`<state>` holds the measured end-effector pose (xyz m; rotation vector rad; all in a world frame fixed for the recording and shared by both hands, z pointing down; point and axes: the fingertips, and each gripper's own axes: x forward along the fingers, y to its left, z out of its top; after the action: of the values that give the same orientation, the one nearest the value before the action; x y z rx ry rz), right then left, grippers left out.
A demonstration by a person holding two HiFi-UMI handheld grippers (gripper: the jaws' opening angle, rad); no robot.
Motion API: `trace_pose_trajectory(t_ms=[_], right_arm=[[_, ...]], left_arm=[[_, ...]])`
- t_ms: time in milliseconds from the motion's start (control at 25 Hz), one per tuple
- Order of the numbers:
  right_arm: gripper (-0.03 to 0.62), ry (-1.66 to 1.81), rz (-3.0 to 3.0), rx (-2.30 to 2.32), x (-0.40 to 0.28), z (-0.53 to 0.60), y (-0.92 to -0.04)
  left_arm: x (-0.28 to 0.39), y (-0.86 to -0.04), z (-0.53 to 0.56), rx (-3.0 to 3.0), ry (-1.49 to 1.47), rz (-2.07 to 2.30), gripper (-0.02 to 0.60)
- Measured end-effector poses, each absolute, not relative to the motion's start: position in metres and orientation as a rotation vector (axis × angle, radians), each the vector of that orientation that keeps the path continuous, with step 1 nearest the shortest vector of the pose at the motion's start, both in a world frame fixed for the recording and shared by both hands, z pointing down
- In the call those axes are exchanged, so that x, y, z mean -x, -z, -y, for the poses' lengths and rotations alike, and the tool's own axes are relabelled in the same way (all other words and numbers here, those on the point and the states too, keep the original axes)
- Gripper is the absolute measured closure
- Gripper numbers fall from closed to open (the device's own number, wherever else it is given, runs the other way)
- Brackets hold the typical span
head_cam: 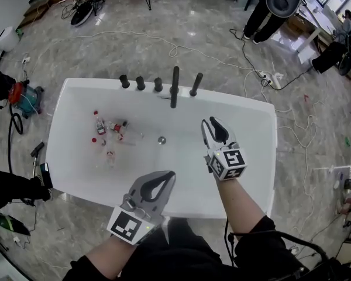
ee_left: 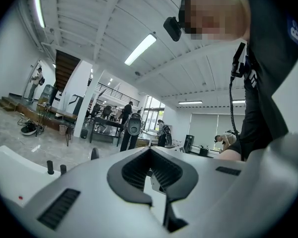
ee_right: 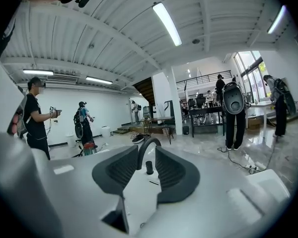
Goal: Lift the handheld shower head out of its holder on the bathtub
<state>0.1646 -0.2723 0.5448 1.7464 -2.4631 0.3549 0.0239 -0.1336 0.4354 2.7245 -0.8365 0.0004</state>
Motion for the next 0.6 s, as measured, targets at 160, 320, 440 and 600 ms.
trace_pose_trajectory(t_ms=[160,320,440,600], right_arm=[[0.485,-0.352,2.443,-1.727,-0.165,0.3,-0.565],[0.471,-0.335,2.411,-1.7,-0.166,0.33,-0.586],[0.467,-0.336,2.385,-1.683,-0.172,0.354,-0.601],[0.459,-0.342,2.343,-1.675,-0.179,0.385,-0.624]], left_arm=[[-0.02,-0.444,0.142,-2.712,-0.002,0.853,0.581],[-0.014,-0.449,0.146,-2.709,0.001,0.87,0.581],[-0.01,-0.453,0.148,-2.697,-0.003,0.886,0.581],[-0.003,-0.464,0.15,-2.683,-0.009,0.909,0.581]])
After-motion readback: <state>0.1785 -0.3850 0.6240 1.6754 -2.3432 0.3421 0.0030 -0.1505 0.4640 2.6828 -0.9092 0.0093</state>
